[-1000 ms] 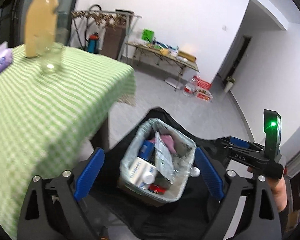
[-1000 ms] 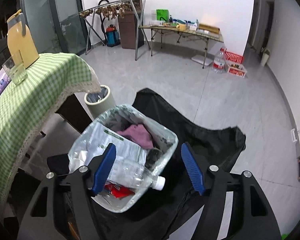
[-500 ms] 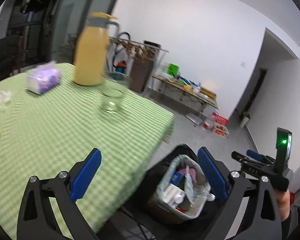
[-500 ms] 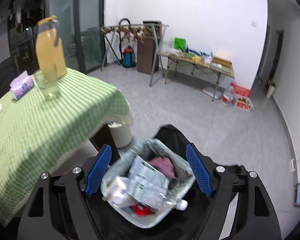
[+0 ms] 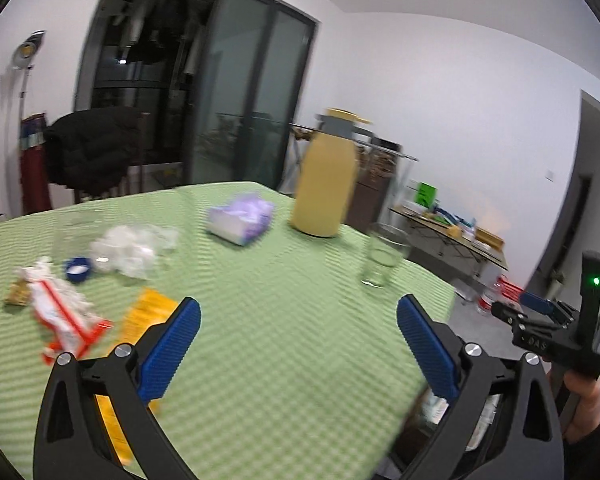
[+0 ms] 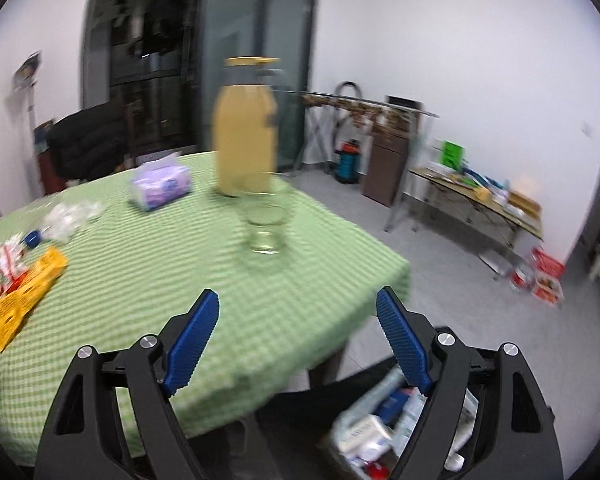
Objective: Collect trash
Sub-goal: 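Withdraw both tools from the bag back toward the table, then grasp the red-white cookie bag with the left tool while the right tool grasps the yellow snack bag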
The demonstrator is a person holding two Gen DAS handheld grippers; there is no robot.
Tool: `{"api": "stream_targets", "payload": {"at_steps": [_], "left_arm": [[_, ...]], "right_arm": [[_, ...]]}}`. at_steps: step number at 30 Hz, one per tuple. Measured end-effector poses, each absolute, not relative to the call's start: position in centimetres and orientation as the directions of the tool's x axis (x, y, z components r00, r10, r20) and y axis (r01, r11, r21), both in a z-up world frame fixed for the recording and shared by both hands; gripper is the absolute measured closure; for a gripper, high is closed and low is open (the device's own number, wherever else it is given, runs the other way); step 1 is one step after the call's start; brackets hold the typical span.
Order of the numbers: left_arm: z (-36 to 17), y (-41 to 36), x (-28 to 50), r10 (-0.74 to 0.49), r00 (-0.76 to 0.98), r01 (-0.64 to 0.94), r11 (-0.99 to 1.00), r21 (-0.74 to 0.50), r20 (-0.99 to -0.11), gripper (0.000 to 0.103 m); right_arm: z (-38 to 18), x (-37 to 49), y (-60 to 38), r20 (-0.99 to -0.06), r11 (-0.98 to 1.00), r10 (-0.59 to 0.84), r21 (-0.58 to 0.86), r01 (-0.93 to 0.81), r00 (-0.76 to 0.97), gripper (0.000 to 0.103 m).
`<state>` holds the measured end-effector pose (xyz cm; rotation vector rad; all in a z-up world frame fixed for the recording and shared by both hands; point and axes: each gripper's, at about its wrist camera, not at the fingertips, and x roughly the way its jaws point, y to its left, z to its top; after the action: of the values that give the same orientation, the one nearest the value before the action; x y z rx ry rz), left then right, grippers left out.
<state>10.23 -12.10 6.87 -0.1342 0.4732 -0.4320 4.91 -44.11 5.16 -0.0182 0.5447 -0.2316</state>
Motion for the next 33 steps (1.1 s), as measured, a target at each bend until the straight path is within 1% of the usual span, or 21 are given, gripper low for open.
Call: {"api": "stream_targets", "payload": {"at_steps": [6, 8, 10, 11, 14, 15, 18, 20, 21, 23, 24, 26, 29, 31, 33], "left_arm": [[6.2, -2.9, 14.4, -0.267, 0.831, 0.189, 0.961, -0.204, -0.487, 0.008], [5.5, 0.1, 15.7, -0.234, 0.816, 0.166, 0.971, -0.174, -0.529, 0.007], [4.5, 2.9, 17.2, -0.227, 0.793, 0.156, 0.973, -0.171, -0.566, 0.007], [4.1, 4.2, 18.0, -0.202, 0.787, 0.125, 0.977, -0.171, -0.583, 0.007], [1.6, 9.5, 21.3, -0.026, 0.766, -0.096, 0.983, -0.154, -0.642, 0.007], [0.9, 10.5, 22.0, -0.015, 0.759, -0.127, 0.977, -0.171, -0.651, 0.007], [-1.2, 13.5, 24.2, -0.046, 0.735, -0.193, 0.942, -0.275, -0.676, 0.008], [-2.3, 14.6, 25.3, -0.098, 0.729, -0.188, 0.923, -0.335, -0.678, 0.009], [-2.6, 14.7, 25.5, -0.122, 0.730, -0.174, 0.919, -0.355, -0.672, 0.011], [-3.0, 14.4, 25.8, -0.143, 0.734, -0.152, 0.918, -0.366, -0.664, 0.030], [-3.1, 14.2, 25.7, -0.139, 0.739, -0.147, 0.922, -0.358, -0.659, 0.035], [-3.2, 13.2, 25.3, -0.146, 0.743, -0.133, 0.924, -0.358, -0.653, 0.048], [-3.8, 12.5, 25.6, -0.195, 0.748, -0.094, 0.915, -0.393, -0.634, 0.054], [-4.1, 12.5, 26.0, -0.170, 0.745, -0.116, 0.919, -0.377, -0.645, 0.054], [-4.6, 12.7, 26.5, -0.150, 0.726, -0.144, 0.921, -0.361, -0.671, 0.057]], "right_arm": [[5.0, 7.7, -38.0, -0.517, 0.989, -0.132, -0.128, 0.076, 0.845, 0.025], [4.9, 8.3, -36.4, -0.523, 0.990, -0.108, -0.134, 0.044, 0.845, 0.025], [4.9, 8.7, -34.8, -0.527, 0.991, -0.076, -0.131, 0.008, 0.846, 0.025], [4.9, 9.0, -34.0, -0.532, 0.992, -0.054, -0.124, -0.015, 0.845, 0.025], [4.7, 9.8, -31.9, -0.543, 0.992, -0.002, -0.108, -0.067, 0.840, 0.025], [4.6, 10.2, -31.2, -0.548, 0.991, 0.015, -0.105, -0.087, 0.836, 0.025], [3.9, 11.4, -29.2, -0.568, 0.987, 0.051, -0.095, -0.127, 0.821, 0.025], [3.4, 12.4, -28.0, -0.582, 0.986, 0.076, -0.078, -0.149, 0.809, 0.025], [3.0, 12.9, -27.2, -0.590, 0.984, 0.096, -0.064, -0.164, 0.802, 0.025], [2.5, 13.6, -25.8, -0.604, 0.980, 0.135, -0.036, -0.196, 0.785, 0.025], [2.2, 14.1, -24.7, -0.613, 0.976, 0.158, -0.023, -0.218, 0.774, 0.025], [1.7, 14.7, -23.3, -0.624, 0.968, 0.188, -0.011, -0.249, 0.759, 0.025], [0.7, 16.0, -20.6, -0.647, 0.952, 0.240, 0.011, -0.305, 0.724, 0.025], [-0.2, 17.0, -18.7, -0.665, 0.941, 0.275, 0.037, -0.336, 0.694, 0.025], [-1.2, 18.0, -16.9, -0.687, 0.931, 0.302, 0.064, -0.360, 0.661, 0.025]]}}
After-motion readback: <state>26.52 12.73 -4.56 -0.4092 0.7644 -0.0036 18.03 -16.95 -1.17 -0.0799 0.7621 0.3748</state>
